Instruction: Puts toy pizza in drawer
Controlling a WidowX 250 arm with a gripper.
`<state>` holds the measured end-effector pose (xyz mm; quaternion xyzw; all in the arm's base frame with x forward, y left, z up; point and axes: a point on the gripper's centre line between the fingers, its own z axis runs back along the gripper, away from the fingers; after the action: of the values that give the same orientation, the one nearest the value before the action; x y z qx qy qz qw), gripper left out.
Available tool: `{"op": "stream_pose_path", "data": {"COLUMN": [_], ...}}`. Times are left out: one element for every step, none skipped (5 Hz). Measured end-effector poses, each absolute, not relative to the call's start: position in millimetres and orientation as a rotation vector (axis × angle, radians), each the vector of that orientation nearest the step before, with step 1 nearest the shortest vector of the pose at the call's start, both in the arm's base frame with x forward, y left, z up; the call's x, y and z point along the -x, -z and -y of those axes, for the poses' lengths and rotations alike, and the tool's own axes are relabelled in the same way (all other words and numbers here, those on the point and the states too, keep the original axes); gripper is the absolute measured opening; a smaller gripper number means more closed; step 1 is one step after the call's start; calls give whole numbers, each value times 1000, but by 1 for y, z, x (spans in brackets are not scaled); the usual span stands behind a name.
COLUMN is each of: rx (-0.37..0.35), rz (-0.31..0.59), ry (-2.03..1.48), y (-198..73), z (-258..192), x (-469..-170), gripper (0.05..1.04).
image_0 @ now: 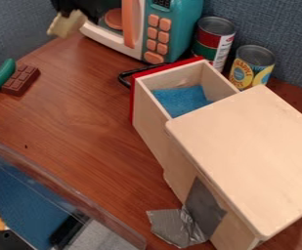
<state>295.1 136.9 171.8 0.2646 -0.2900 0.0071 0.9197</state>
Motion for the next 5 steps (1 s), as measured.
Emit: {"op": "stream_pose_path", "data": {"rx": [-507,-488,-452,-400,-355], "rz": [630,641,660,641,652], "ry": [75,156,199,237,237], "y": [-180,-172,-169,-163,-171], "z": [-106,-76,-51,-19,4], "x": [-293,-295,-301,-306,-312], "gripper": [62,62,62,62,62]}}
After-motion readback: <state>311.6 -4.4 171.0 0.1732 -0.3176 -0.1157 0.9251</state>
